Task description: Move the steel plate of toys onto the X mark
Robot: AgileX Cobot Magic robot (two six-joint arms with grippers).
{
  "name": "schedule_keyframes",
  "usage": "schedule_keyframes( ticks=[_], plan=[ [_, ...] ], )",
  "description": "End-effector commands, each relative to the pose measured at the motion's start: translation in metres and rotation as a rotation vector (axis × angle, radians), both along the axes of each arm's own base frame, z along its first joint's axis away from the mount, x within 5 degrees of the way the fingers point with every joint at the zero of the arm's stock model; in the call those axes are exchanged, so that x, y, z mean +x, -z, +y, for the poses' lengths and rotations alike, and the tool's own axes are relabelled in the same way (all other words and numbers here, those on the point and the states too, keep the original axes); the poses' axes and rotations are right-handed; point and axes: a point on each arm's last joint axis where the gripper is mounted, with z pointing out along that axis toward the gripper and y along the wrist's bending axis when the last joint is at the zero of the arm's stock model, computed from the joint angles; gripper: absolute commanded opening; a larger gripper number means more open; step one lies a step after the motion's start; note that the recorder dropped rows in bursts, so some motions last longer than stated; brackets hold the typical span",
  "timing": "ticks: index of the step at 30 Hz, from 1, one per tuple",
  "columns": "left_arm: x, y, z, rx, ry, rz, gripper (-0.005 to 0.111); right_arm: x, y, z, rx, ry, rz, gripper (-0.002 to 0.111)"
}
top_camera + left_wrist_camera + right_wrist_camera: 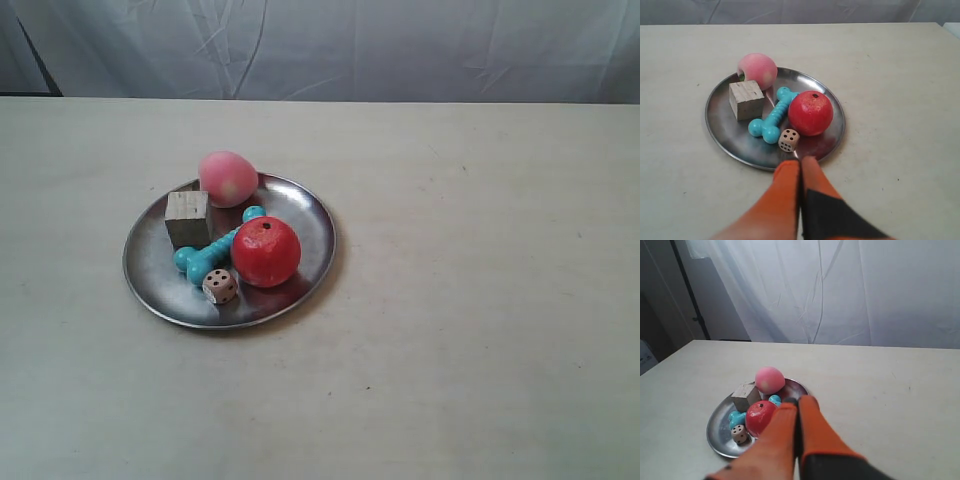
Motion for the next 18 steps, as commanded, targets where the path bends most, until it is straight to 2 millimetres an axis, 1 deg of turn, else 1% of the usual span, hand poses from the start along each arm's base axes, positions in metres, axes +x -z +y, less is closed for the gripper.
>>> schedule_keyframes(
  ticks=[1, 5, 7, 10, 13, 15, 18],
  plan=[
    [-0.002, -0.001, -0.001, -0.005, 0.012, -0.007, 0.000, 0.000, 0.001, 0.000, 0.004, 0.000, 0.000, 0.000],
    [-0.002, -0.001, -0.001, -0.005, 0.012, -0.007, 0.000, -0.003, 0.003, -0.001, 0.009, 0.016, -0.015, 0.000],
    [-0.002, -0.001, -0.001, -0.005, 0.012, -0.007, 0.000, -0.004, 0.010, -0.003, 0.017, 0.056, -0.030, 0.000],
    [-0.002, -0.001, -0.001, -0.005, 0.012, -0.007, 0.000, -0.006, 0.028, -0.007, 0.016, 0.146, -0.054, 0.000],
    [-0.002, -0.001, -0.001, -0.005, 0.012, -0.007, 0.000, -0.008, 0.050, -0.013, -0.082, 0.245, -0.104, 0.000],
    [-0.002, -0.001, -0.001, -0.005, 0.012, -0.007, 0.000, -0.003, 0.062, -0.016, -0.131, 0.311, -0.095, 0.000],
    [-0.002, -0.001, -0.001, -0.006, 0.011, -0.008, 0.000, 0.004, 0.074, -0.019, -0.172, 0.372, -0.114, 0.000]
  ],
)
